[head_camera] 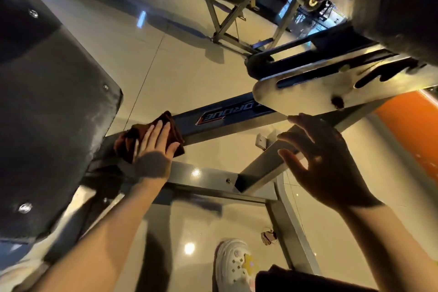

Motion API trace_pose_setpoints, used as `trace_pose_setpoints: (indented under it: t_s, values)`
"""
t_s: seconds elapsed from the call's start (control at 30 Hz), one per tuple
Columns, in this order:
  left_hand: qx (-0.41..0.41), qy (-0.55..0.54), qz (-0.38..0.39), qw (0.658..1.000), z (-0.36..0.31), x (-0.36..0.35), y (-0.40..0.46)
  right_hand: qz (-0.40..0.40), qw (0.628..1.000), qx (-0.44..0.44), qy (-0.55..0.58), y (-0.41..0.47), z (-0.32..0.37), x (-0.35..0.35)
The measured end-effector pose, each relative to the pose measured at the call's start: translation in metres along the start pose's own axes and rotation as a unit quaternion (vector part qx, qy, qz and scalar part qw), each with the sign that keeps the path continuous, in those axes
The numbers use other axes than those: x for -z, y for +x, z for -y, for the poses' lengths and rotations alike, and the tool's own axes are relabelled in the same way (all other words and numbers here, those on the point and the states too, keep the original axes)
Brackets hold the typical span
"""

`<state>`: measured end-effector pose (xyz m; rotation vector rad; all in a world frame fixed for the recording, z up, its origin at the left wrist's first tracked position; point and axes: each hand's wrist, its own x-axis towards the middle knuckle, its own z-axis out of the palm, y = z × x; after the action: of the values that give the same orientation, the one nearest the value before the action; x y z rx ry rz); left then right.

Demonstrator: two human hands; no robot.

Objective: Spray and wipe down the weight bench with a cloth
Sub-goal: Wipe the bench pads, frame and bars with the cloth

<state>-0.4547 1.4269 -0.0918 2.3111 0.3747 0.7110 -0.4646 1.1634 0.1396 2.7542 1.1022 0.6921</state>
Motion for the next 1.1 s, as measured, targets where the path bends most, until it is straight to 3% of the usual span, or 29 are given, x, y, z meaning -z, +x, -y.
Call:
trace_pose_setpoints:
  t_s: [0.2,0.3,0.4,0.63,0.73,0.87,0.97,1.1]
  values:
    - [-0.118,0.020,-0.092,0.988,-0.116,-0.014,0.019,-0.007,0.996,-0.086,0.000,0.007,-0.011,0.008]
    - [-0.142,0.015,-0.079,0.987,-0.180,-0.019,0.031,-0.022,0.994,-0.102,-0.016,0.010,-0.012,0.005]
    - [-0.143,-0.025,-0.085,0.986,-0.203,-0.020,0.037,-0.045,0.993,-0.104,-0.022,0.006,-0.012,0.005]
    - [-0.201,0.001,-0.146,0.969,-0.114,-0.028,0.034,-0.032,0.990,-0.131,-0.034,-0.012,-0.029,-0.001]
    - [-0.171,0.029,-0.118,0.978,-0.042,-0.020,0.024,-0.017,0.990,-0.133,-0.041,-0.013,-0.029,-0.004]
    - [-0.088,0.022,-0.038,0.995,0.029,-0.010,0.014,-0.022,0.998,-0.053,-0.028,0.003,-0.003,-0.011]
    - [-0.029,0.003,-0.012,0.999,0.043,-0.007,0.006,-0.016,1.000,-0.011,0.004,0.012,0.010,-0.017]
    - [0.017,-0.029,-0.042,0.999,0.004,-0.006,0.001,-0.011,0.999,-0.015,0.027,0.015,0.008,-0.018]
